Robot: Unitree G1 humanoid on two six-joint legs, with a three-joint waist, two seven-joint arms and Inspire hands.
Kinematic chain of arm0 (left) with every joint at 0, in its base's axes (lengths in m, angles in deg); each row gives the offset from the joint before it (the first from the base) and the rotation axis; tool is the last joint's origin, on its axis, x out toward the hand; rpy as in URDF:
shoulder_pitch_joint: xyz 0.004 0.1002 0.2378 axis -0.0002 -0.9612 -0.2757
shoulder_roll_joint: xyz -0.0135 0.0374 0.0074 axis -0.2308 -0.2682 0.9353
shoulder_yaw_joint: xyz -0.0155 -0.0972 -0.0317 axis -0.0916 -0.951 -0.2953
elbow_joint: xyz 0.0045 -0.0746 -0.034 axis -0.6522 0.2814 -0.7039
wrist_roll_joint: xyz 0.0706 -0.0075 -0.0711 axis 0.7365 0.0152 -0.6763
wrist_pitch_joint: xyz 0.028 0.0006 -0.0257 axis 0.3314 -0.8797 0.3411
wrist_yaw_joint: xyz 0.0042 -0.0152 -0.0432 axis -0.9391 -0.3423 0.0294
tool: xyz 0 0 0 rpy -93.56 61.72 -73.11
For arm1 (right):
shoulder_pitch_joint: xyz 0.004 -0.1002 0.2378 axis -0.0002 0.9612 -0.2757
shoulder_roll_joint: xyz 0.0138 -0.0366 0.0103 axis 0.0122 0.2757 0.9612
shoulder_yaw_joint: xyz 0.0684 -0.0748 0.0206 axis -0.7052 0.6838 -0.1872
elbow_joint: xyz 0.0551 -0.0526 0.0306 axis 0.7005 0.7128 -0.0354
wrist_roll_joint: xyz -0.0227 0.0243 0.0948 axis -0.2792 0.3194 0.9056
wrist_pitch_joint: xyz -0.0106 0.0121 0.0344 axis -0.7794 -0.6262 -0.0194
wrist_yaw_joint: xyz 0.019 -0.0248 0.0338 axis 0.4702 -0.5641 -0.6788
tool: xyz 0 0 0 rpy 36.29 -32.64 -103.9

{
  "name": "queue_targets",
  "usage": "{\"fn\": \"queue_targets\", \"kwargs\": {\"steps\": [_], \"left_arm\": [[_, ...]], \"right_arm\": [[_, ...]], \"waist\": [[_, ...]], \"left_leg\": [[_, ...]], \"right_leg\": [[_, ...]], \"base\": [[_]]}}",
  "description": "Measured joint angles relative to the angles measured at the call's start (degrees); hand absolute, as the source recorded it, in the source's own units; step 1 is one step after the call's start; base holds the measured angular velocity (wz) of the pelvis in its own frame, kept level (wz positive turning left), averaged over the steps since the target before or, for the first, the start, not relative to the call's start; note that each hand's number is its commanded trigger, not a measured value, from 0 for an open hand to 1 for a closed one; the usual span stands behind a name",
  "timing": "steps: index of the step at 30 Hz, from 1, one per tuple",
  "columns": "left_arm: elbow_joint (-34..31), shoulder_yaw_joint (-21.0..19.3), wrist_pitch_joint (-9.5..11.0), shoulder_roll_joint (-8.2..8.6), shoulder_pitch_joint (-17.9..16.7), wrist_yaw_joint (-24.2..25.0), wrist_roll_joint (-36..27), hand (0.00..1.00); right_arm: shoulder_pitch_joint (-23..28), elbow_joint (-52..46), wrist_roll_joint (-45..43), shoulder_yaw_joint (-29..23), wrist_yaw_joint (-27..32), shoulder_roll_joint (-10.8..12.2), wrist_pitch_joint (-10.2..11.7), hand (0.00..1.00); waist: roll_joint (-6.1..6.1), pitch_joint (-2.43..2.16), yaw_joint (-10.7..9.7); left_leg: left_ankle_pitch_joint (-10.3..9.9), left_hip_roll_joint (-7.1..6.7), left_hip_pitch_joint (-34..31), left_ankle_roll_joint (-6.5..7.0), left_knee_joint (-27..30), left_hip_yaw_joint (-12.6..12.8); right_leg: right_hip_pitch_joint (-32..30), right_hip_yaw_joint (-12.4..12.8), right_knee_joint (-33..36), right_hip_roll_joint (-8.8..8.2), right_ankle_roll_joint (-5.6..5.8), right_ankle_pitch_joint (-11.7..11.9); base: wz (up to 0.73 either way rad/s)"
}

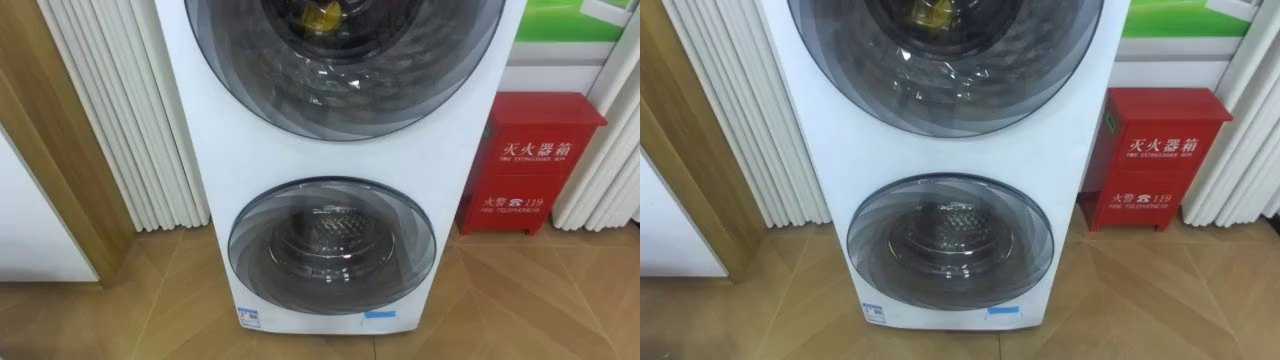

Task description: Pick clothes from washing machine

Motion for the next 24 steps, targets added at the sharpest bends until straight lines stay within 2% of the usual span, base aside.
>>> {"fn": "queue_targets", "kwargs": {"steps": [7, 15, 17, 21, 22, 24], "left_arm": [[0.0, -0.1, 0.2, 0.08, -0.3, 0.0, 0.4, 0.0], [0.0, 0.0, 0.2, 0.05, -0.3, 0.0, -0.3, 0.0], [0.0, 0.0, 0.3, 0.05, -0.3, 0.0, -0.7, 0.0], [0.0, -0.2, 1.2, 0.05, -0.2, 0.0, -0.7, 0.0], [0.0, -0.1, 1.3, 0.04, -0.3, -0.1, -0.7, 0.0], [0.0, -0.4, 1.3, 0.05, -0.2, -0.1, -0.5, 0.0]], "right_arm": [[-0.1, -0.1, -0.2, 0.0, -0.3, 0.0, 0.1, 0.0], [-0.1, 0.1, -0.1, 0.0, -0.6, 0.0, 0.2, 0.0], [-0.1, 0.1, -0.1, 0.0, -0.6, 0.0, 0.2, 0.0], [-0.3, 0.0, 0.6, 0.1, -0.4, 0.0, 0.2, 0.0], [-0.7, -0.3, 1.3, 0.0, -0.2, 0.0, -0.1, 0.0], [-1.9, -2.3, 1.5, -0.4, 0.3, -0.2, -1.0, 0.0]], "waist": [[-0.31, -0.25, 0.1], [-0.05, -0.06, 0.1], [0.1, -0.13, 0.1], [0.19, -0.08, 0.4], [-0.04, -0.27, 0.5], [0.04, -0.2, 0.2]], "left_leg": [[0.0, 0.08, -0.4, 0.0, 0.5, -0.1], [0.0, 0.08, -0.4, 0.0, 0.6, 0.0], [0.0, 0.07, -0.6, 0.01, 0.8, -0.1], [-0.2, 0.06, -1.1, 0.07, 1.4, -0.3], [-0.2, 0.06, -0.9, 0.07, 1.4, -0.3], [-0.2, 0.06, -0.8, 0.08, 1.4, -0.2]], "right_leg": [[-0.1, -0.1, 0.5, 0.02, 0.0, 0.0], [0.0, 0.0, 0.6, 0.02, 0.0, 0.0], [0.0, -0.1, 0.6, 0.02, 0.0, 0.0], [-0.1, -0.3, 0.5, 0.02, 0.0, 0.0], [0.0, -0.3, 0.6, 0.02, 0.0, 0.0], [0.0, -0.2, 0.7, 0.02, 0.0, 0.0]], "base": [[0.0], [0.0], [0.02], [0.03], [0.0], [-0.03]]}}
